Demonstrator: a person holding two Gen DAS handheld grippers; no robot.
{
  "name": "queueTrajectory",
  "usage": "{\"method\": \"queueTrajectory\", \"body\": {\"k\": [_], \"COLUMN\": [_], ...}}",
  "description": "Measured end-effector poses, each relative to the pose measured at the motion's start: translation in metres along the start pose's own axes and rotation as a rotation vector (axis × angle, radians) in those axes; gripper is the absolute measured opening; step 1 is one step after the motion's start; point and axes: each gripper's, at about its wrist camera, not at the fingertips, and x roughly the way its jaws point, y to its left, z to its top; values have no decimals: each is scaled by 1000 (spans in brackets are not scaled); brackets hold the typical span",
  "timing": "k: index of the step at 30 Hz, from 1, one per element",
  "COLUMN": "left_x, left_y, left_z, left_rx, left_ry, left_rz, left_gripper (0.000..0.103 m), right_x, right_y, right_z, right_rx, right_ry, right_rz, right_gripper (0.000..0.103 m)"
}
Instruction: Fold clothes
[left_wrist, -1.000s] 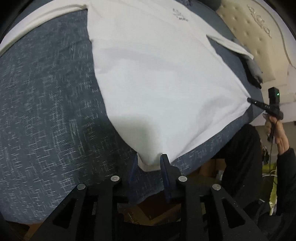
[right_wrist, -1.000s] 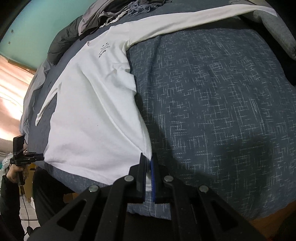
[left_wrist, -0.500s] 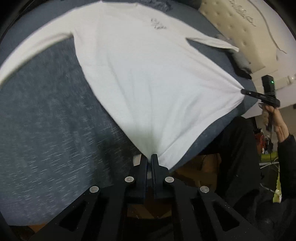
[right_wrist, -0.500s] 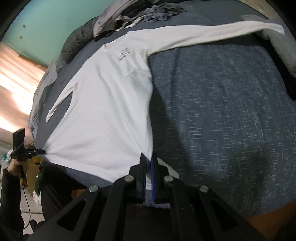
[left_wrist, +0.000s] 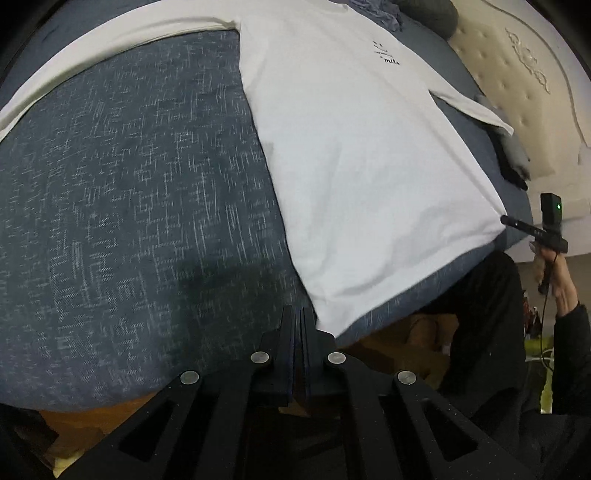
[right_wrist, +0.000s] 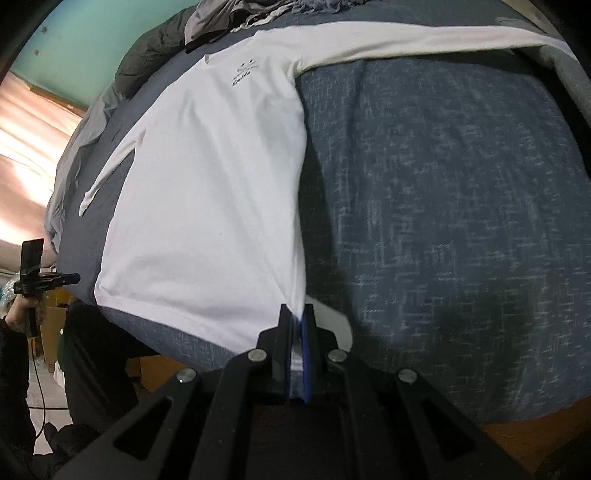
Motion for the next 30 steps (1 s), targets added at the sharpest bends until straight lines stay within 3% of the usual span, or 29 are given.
{"method": "queueTrajectory", "body": {"k": [7, 9, 10, 11, 15, 17, 30], "left_x": [24, 34, 39, 41, 45, 46, 48], "left_y": [-13, -17, -18, -21, -32, -32, -32], "left_z": [21, 20, 20, 19, 11, 9, -5], "left_rx": [-6, -3, -2, 0, 3, -2, -5], "left_ry": [6, 30, 42, 49, 68, 77, 85], "left_rz": [-35, -43, -47, -47, -41, -44, -1], "left_gripper": [8, 9, 11, 14, 23, 32, 33], "right_x": [-7, -6, -7, -5, 0, 3, 8], "right_y": [-4, -5, -4, -3, -1, 1, 17], "right_z": [2, -1, -3, -4, -6, -8, -5], "right_rx": [3, -2, -8, -15, -44, -66, -95], "right_ry": [-17, -10, -6, -4, 5, 14, 23], "right_rz": [-9, -4, -8, -6, -20, -34, -43], "right_gripper": [10, 24, 36, 38, 38, 38, 38]}}
